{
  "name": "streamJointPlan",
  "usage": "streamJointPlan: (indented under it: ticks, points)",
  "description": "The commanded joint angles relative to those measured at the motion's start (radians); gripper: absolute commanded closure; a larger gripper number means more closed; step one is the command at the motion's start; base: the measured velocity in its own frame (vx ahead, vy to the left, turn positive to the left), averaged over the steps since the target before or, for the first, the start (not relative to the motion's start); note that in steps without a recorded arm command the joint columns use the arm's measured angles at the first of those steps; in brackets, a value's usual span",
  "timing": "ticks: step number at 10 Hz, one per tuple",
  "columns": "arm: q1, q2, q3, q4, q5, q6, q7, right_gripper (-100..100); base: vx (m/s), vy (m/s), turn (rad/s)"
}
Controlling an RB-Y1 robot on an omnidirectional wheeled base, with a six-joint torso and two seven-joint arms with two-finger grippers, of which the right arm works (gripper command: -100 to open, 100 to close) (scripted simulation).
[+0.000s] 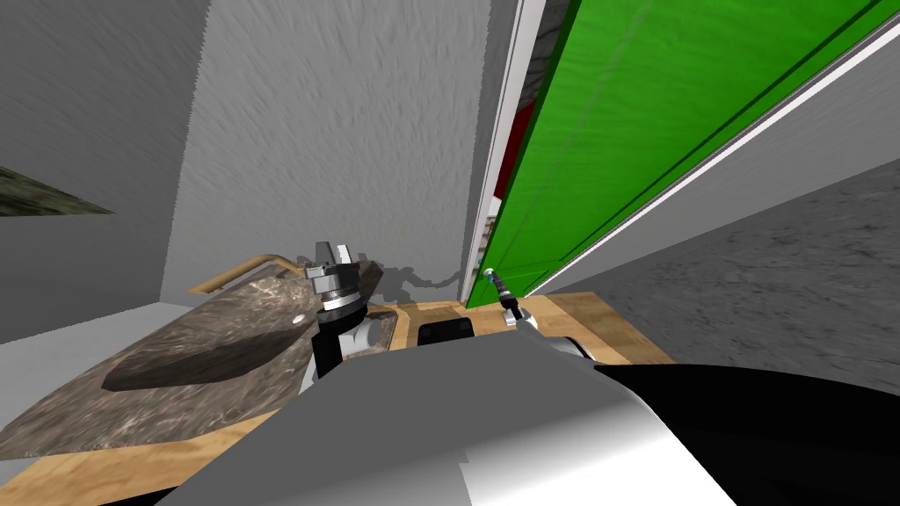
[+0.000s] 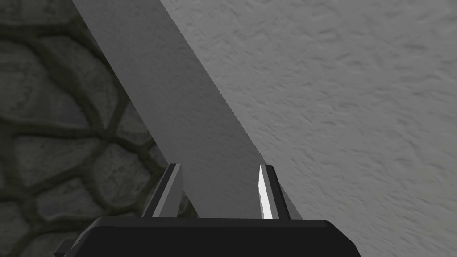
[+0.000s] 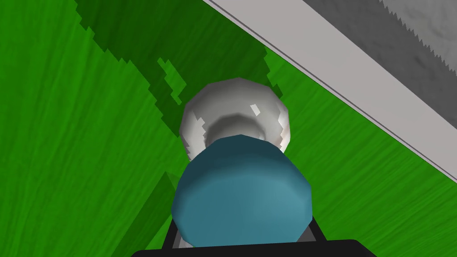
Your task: Pull the door open
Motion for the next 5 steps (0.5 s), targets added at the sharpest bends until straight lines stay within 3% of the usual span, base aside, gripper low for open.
streamJointPlan:
  ticks: [1, 2, 5]
  points:
    - [0.035, 0.029, 0.02, -0.05, 0.009, 0.029, -0.008, 100, 0.01, 0.007, 0.008]
    - [0.035, 0.029, 0.02, -0.057, 0.009, 0.029, -0.008, 100, 0.007, -0.002, -0.021]
    - [0.03, 0.026, 0.038, -0.053, -0.014, 0.03, -0.088, 100, -0.036, -0.02, 0.038]
